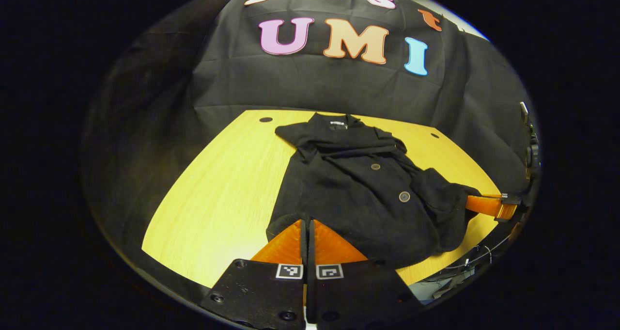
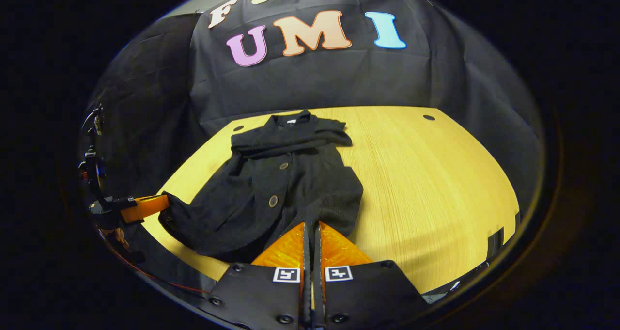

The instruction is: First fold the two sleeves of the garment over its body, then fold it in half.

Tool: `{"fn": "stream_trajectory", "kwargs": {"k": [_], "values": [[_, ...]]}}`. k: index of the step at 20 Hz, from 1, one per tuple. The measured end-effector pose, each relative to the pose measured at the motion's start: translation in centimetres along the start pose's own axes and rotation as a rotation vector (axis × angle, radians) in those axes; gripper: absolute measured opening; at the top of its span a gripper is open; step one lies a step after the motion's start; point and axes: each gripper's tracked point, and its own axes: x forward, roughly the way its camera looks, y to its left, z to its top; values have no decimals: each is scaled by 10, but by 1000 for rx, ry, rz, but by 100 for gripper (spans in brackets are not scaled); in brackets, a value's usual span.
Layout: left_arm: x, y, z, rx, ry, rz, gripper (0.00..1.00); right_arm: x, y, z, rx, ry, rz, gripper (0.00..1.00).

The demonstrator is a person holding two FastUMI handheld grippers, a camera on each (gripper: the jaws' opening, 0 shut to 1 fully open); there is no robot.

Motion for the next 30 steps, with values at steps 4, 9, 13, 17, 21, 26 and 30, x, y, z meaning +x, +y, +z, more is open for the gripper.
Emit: {"fn": "stream_trajectory", "kwargs": {"k": [4, 9, 13, 17, 21, 26, 30], "values": [[6, 5, 38, -8, -57, 3, 0, 0, 7, 35, -15, -50, 13, 4], [15, 12, 81, -5, -125, 11, 0, 4, 17, 75, -72, -96, 29, 5], [26, 17, 116, 3, -182, 20, 0, 13, 20, 117, -115, -139, 43, 4], [40, 26, 141, 1, -202, 36, 0, 27, 19, 158, -130, -175, 51, 4], [62, 30, 167, -21, -217, 47, 0, 47, 14, 193, -137, -190, 54, 5], [95, 37, 197, -9, -237, 70, 0, 83, 4, 234, -117, -202, 61, 4], [125, 44, 220, -26, -259, 104, 0, 119, -7, 263, -85, -200, 68, 4]]}}
